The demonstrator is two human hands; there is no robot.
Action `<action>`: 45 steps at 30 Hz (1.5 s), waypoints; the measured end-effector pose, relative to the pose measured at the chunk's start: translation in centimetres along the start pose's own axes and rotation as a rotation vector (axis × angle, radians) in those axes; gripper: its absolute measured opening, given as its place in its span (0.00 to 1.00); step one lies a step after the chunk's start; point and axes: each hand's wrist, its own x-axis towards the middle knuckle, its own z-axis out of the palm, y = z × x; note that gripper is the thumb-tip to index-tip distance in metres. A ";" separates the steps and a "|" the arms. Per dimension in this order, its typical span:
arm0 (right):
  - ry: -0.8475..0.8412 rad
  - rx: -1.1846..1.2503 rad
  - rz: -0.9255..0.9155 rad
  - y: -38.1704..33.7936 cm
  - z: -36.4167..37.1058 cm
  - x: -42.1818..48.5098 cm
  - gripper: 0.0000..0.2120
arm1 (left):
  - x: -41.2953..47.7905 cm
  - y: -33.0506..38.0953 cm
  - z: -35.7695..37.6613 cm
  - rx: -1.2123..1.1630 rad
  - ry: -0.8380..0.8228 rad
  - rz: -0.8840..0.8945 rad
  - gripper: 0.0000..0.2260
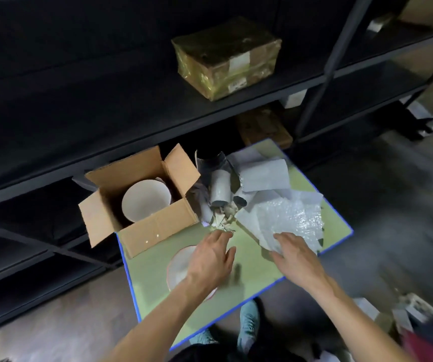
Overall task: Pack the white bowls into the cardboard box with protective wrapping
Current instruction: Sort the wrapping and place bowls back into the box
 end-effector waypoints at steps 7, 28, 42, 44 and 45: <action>0.006 -0.008 0.149 7.2 -2.4 1.2 0.26 | 5.5 4.6 3.0 0.063 -0.116 -0.021 0.21; -0.009 0.287 0.216 10.8 -3.2 8.1 0.07 | 9.2 7.5 7.4 -0.018 -0.229 -0.194 0.22; 0.009 0.439 0.010 5.6 -7.0 7.6 0.02 | 5.9 3.6 2.3 -0.080 0.088 -0.235 0.19; -0.020 0.433 -0.028 4.3 -6.9 7.7 0.05 | 4.7 2.6 1.4 -0.069 0.138 -0.254 0.18; -0.039 0.427 -0.046 3.5 -6.7 7.7 0.05 | 4.0 2.1 1.0 -0.059 0.150 -0.270 0.18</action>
